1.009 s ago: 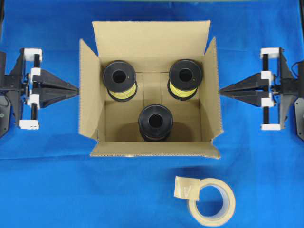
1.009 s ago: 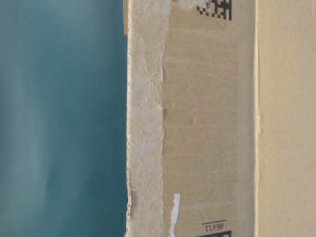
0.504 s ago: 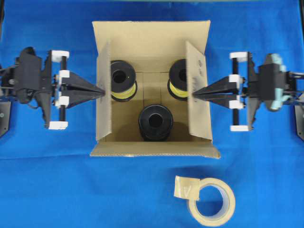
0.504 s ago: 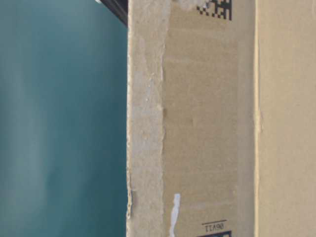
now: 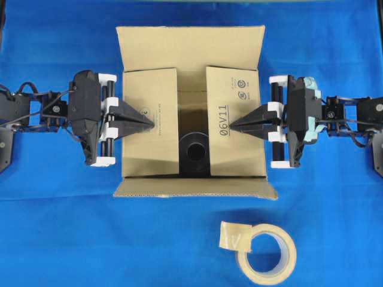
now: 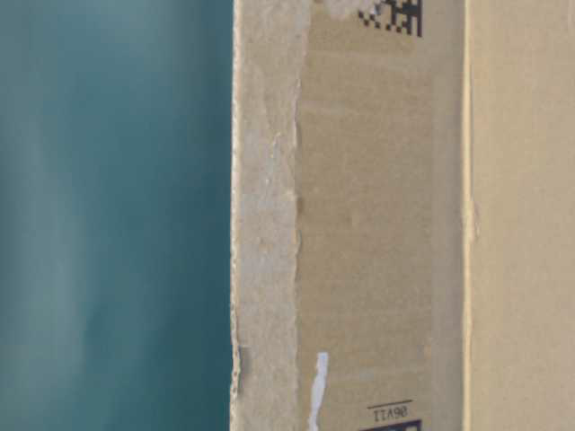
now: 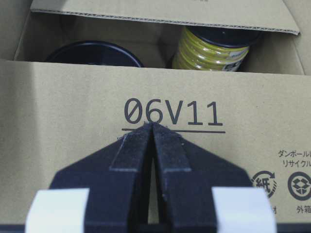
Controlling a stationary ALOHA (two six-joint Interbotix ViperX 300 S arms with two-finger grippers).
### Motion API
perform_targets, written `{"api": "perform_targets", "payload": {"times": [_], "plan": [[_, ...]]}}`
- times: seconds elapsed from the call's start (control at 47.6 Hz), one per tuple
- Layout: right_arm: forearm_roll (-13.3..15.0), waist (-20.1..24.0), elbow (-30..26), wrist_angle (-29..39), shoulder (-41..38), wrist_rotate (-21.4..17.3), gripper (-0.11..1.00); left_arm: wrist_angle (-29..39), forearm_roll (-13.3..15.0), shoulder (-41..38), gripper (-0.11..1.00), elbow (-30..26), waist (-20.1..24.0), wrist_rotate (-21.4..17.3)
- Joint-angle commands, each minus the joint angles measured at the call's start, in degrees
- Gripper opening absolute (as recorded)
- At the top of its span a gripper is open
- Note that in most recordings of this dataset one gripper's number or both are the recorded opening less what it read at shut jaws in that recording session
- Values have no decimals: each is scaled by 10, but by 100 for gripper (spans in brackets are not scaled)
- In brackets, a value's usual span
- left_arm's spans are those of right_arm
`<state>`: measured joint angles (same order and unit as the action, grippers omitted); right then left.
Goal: Close the cardboard box.
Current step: 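Push the left and right side flaps inward over the spools with both grippers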
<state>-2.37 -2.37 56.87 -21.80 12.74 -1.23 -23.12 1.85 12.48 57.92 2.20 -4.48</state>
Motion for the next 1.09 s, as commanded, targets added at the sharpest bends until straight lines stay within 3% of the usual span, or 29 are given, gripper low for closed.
{"api": "perform_targets", "payload": {"times": [0.0,0.315,0.756,1.072], "plan": [[-2,-1,-10,-4,3,0,0,-4,1,2,0,-13,1,0],[-5,-1,-9,0,-4,0,0,-18,1,-20,0,-46,10,-6],[-7,0,-15,0,-16,-1,0,-18,1,-96,0,-163,86,-45],[-9,0,-25,-1,-34,0,0,-18,1,-162,0,-216,116,-47]]}}
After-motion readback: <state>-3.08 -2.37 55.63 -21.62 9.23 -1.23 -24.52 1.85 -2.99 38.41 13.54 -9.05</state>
